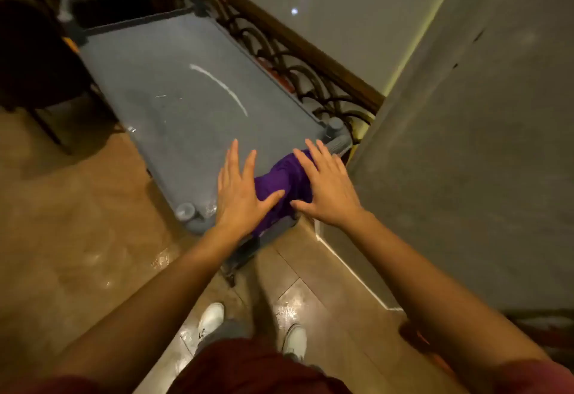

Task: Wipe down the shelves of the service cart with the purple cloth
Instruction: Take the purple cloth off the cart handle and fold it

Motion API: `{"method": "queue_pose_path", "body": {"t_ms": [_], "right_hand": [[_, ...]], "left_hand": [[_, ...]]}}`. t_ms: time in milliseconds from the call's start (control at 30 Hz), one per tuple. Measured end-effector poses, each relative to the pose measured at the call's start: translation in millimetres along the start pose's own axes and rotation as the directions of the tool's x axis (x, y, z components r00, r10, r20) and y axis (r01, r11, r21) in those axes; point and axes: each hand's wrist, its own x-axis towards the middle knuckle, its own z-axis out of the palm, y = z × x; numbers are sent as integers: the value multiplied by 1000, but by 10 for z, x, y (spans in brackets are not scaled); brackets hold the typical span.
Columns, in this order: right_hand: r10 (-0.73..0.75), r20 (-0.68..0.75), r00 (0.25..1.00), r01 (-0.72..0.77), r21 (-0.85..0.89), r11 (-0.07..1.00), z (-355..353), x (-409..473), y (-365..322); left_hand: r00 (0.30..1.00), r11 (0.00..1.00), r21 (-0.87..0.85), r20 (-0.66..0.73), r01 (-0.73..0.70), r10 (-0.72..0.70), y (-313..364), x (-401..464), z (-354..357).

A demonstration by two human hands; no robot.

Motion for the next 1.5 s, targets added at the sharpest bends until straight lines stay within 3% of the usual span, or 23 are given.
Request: {"method": "queue_pose_path", "body": {"t_ms": [100, 200, 400, 500, 667, 767, 900, 967, 1033, 1133, 1333, 1433, 1500], "right_hand": [[-104, 146, 984, 116, -77, 990, 17, 67, 47], [-132, 219, 967, 148, -58, 987, 51, 197, 41], [-138, 165, 977, 154, -89, 984, 135, 248, 57], [-139, 165, 976, 153, -74, 985, 132, 237, 95], [-85, 81, 993, 93, -109, 990, 112, 327, 53], [-57, 15, 998, 58, -92, 994, 31, 459, -90], [5, 17, 1000, -8, 196, 981, -153, 577, -418], [59, 51, 997, -76, 455, 887, -289, 633, -642], [99, 58, 993, -112, 679, 725, -456, 692, -891], [117, 33, 993, -86, 870, 486, -690, 725, -1186], [70, 20, 997, -30, 988, 150, -1020, 850, -1872], [189, 11, 982, -23, 998, 66, -1049, 905, -2062], [335, 59, 940, -97, 990, 98, -996, 956, -2109]], "left_hand": [[988, 976, 201, 109, 88, -112, 86, -192, 80], [973, 960, 266, 185, 88, -141, 135, -171, 53], [974, 945, 324, 199, 39, -108, 219, -139, -248], [977, 964, 244, 155, 104, -145, 229, -88, -396], [974, 969, -123, 99, 216, -205, 149, -12, -693], [979, 952, -231, 84, 199, -184, 113, 23, -842], [972, 922, -321, 159, 214, -170, -103, 47, -1012], [967, 894, -387, 199, 224, -157, -246, 19, -1078], [979, 894, -408, 157, 185, -131, -390, -11, -1174], [985, 867, -475, 152, 150, -87, -541, -22, -1373], [937, 813, -555, 348, 178, 32, -688, -13, -1984], [944, 758, -627, 326, 179, 47, -825, -26, -2198], [946, 717, -676, 314, 168, 74, -942, -68, -2316]]}}
